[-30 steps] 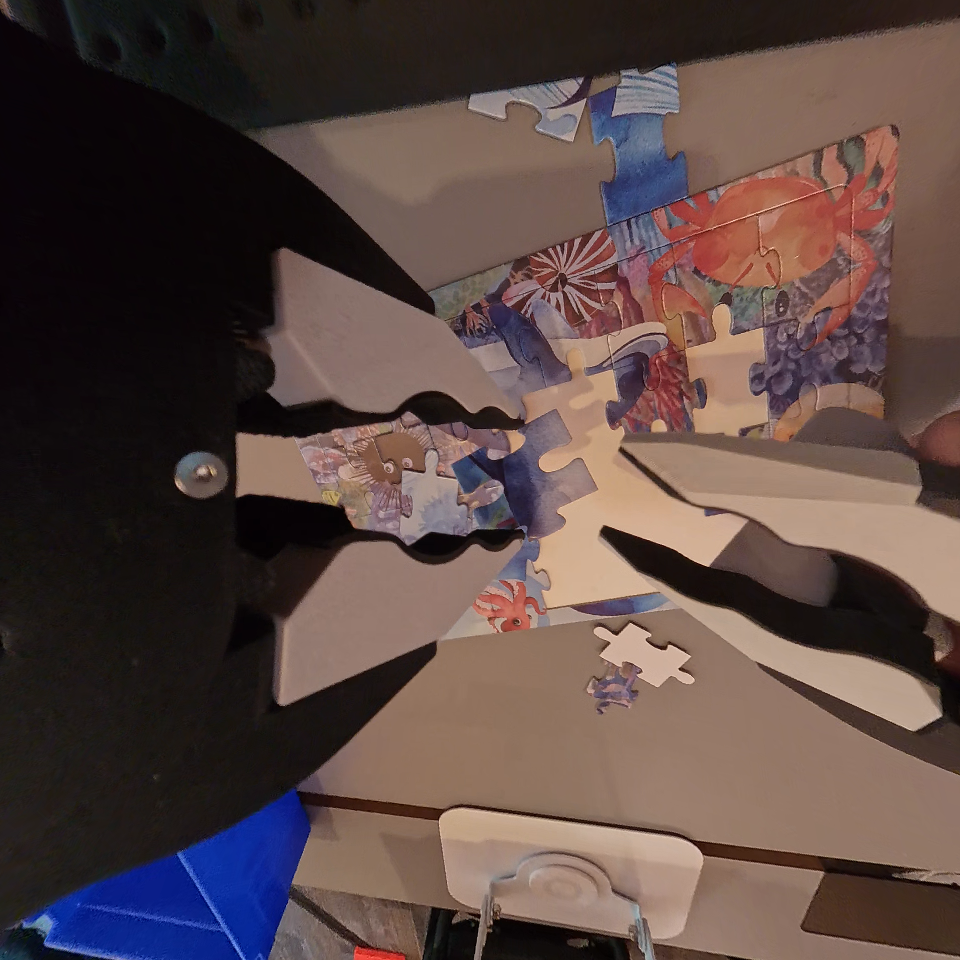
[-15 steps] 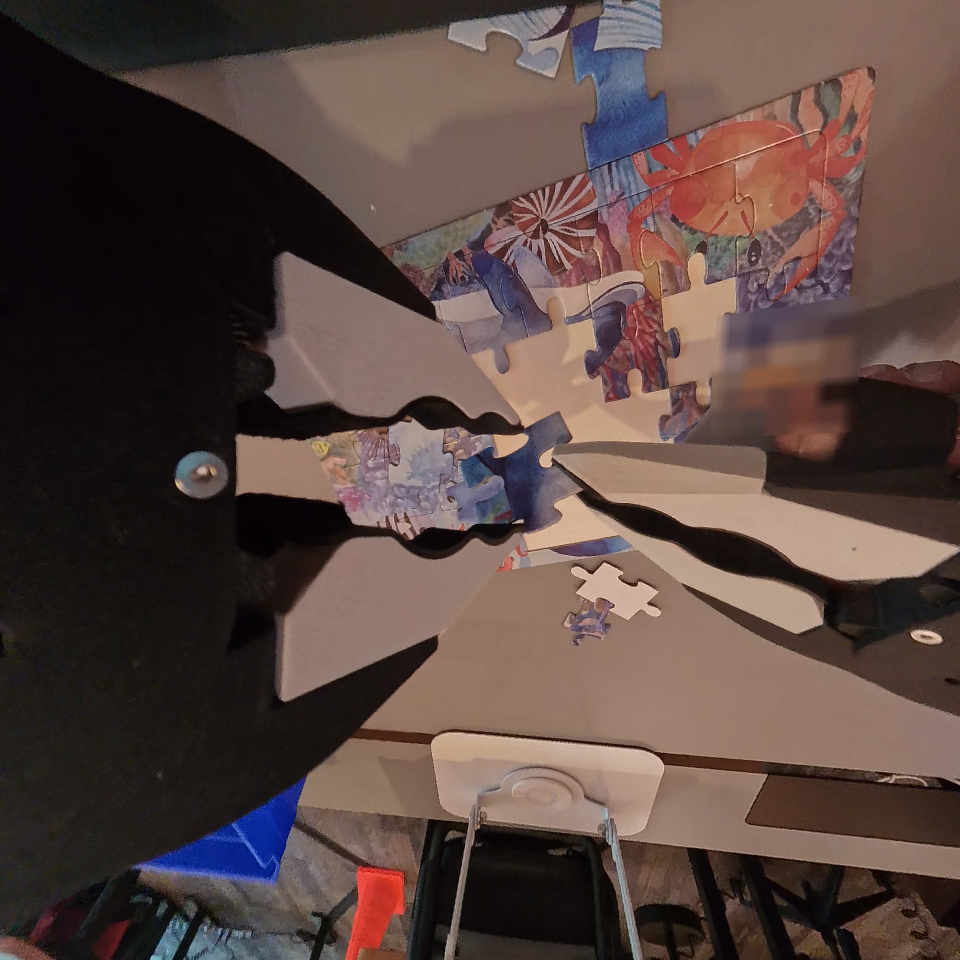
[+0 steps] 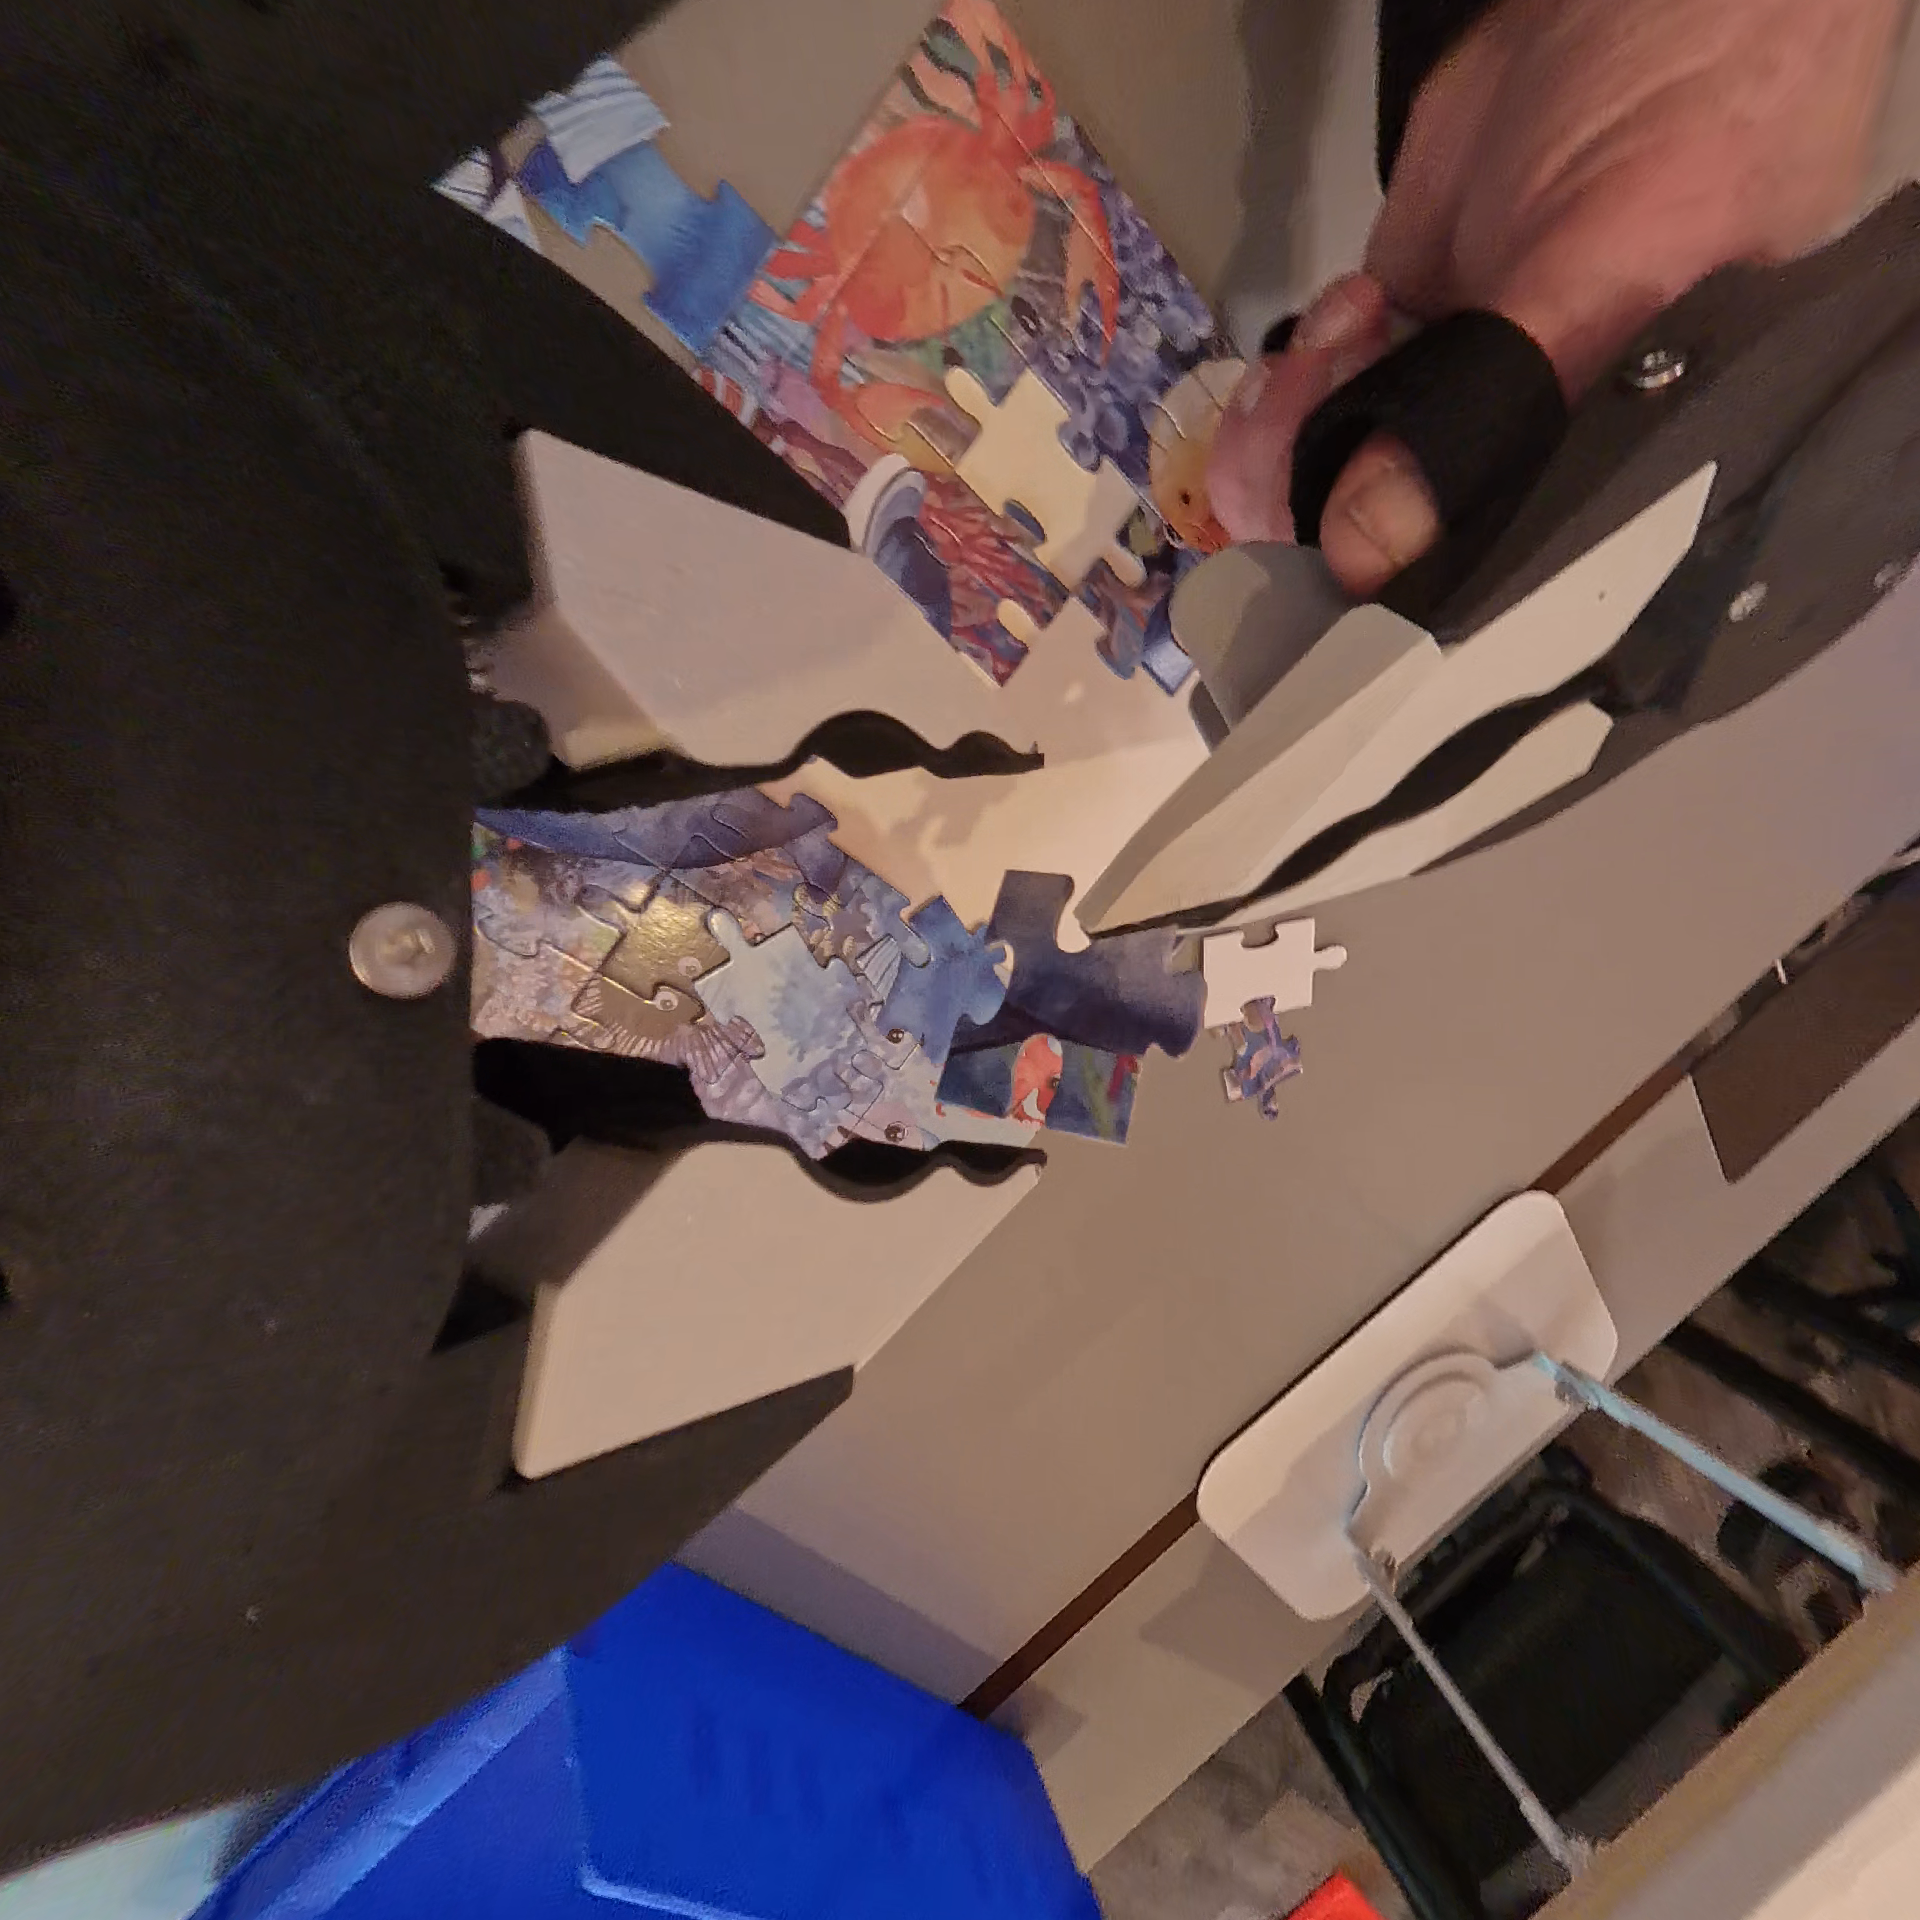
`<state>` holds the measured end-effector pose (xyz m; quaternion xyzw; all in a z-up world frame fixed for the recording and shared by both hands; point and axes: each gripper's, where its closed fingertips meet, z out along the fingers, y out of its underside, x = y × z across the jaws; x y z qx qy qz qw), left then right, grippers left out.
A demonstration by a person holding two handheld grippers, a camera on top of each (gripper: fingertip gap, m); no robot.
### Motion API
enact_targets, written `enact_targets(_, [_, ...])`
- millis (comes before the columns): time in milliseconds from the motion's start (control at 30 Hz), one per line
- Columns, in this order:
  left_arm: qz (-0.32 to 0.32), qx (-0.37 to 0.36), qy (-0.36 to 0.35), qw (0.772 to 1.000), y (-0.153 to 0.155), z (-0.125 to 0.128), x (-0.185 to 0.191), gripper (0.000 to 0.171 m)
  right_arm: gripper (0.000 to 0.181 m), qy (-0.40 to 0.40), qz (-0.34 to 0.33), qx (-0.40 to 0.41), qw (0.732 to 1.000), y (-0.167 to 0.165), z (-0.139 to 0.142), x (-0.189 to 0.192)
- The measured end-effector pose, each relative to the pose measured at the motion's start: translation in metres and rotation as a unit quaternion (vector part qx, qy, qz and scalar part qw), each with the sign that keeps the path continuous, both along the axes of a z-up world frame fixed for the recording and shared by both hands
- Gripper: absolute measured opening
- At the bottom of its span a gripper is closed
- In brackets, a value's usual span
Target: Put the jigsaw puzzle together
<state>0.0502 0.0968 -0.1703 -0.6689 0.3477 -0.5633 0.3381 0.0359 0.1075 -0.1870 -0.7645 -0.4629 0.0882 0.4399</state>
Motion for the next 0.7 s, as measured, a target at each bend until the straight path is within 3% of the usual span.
enact_targets(100, [0.006, -0.007, -0.011, 1.000, 0.001, 0.003, 0.001, 0.000, 0.048, 0.005, -0.035, 0.016, 0.999, 0.010, 0.000, 0.004])
enact_targets(167, [0.008, -0.010, -0.015, 1.000, 0.003, 0.005, 0.000, 0.000, 0.048, 0.012, -0.025, 0.010, 1.000, 0.010, 0.002, 0.002])
enact_targets(233, [0.001, -0.010, -0.014, 1.000, 0.001, 0.004, -0.002, 0.001, 0.047, 0.001, -0.005, 0.007, 1.000, 0.010, 0.003, 0.001])
enact_targets(267, [0.000, -0.007, -0.008, 1.000, 0.002, 0.003, -0.004, 0.009, 0.047, -0.007, 0.011, 0.002, 1.000, 0.009, 0.002, 0.001])
enact_targets(333, [0.017, 0.007, 0.014, 1.000, 0.010, -0.003, -0.012, 0.015, 0.047, -0.034, 0.073, -0.038, 0.996, 0.001, -0.007, -0.004])
enact_targets(533, [0.042, 0.027, 0.077, 0.996, 0.027, -0.023, -0.032, 0.021, 0.048, -0.228, 0.256, -0.150, 0.927, -0.034, -0.072, 0.008])
enact_targets(700, [0.010, 0.031, 0.117, 0.993, 0.018, -0.037, -0.029, 0.021, 0.047, -0.308, 0.304, -0.187, 0.882, -0.034, -0.099, 0.016])
